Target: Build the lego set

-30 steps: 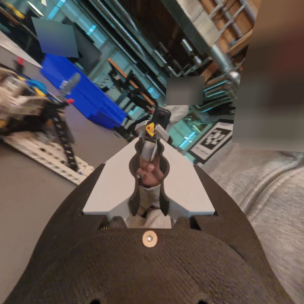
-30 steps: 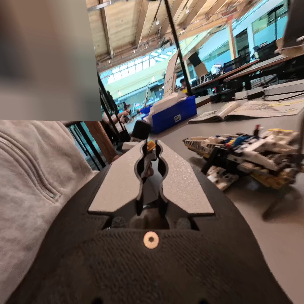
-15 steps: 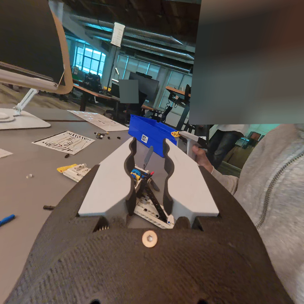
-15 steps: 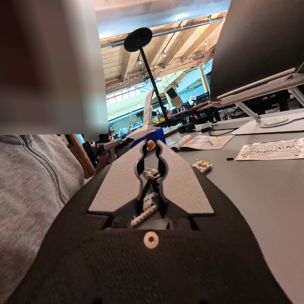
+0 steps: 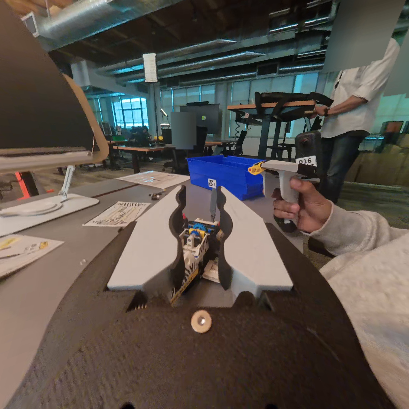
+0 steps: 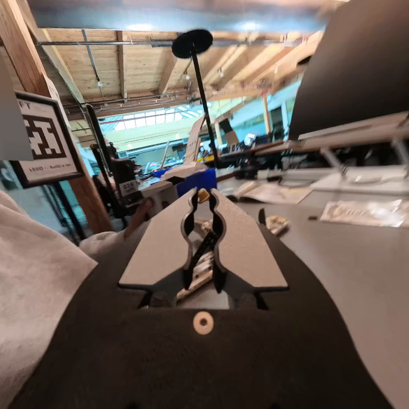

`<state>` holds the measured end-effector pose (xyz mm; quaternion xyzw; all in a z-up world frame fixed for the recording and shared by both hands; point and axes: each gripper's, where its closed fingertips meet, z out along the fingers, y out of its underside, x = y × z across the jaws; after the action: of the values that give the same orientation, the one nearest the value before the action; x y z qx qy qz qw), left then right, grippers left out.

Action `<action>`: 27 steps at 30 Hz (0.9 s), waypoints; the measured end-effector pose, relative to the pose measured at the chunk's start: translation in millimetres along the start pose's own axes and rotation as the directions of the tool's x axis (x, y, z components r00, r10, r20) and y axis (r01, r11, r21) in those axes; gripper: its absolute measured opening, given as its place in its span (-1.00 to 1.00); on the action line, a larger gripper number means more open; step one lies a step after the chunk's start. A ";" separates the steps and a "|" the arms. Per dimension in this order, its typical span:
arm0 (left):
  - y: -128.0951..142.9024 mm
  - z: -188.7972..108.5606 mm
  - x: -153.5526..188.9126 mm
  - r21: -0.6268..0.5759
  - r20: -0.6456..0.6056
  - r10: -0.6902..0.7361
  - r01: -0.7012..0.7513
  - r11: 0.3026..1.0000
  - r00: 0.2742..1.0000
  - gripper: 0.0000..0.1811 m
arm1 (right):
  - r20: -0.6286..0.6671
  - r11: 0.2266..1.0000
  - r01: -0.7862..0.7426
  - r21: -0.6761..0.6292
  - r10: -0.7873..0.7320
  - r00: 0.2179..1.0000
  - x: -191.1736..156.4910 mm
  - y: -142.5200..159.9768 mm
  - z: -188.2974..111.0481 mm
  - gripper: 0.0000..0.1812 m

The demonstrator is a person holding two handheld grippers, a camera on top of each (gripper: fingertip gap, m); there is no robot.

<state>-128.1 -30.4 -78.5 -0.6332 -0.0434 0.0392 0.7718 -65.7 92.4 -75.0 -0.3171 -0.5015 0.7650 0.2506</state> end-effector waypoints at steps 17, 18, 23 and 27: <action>98.2 -0.5 112.2 -0.511 -0.505 -0.059 -0.243 0.825 0.861 -0.39 | -0.354 0.627 -0.466 -0.624 0.305 0.884 13.8 131.7 -43.0 -0.94; 106.6 0.3 111.1 -0.540 -0.500 -0.034 -0.281 0.794 0.865 -0.40 | -0.352 0.620 -0.480 -0.621 0.326 0.877 13.7 131.7 -42.4 -0.94; 117.3 3.6 91.8 -0.577 -0.439 0.060 -0.332 0.746 0.897 -0.41 | -0.376 0.652 -0.375 -0.659 0.147 0.915 36.9 125.2 -49.1 -0.79; 103.3 4.5 87.9 -0.514 -0.420 0.070 -0.301 0.803 0.905 -0.50 | -0.426 0.697 -0.318 -0.642 0.020 0.904 52.5 116.6 -58.0 -0.66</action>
<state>-41.9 4.3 -177.4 -0.8300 0.1610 -0.0223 0.5336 -65.9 121.2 -212.5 -0.5781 -0.6607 0.4600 0.1329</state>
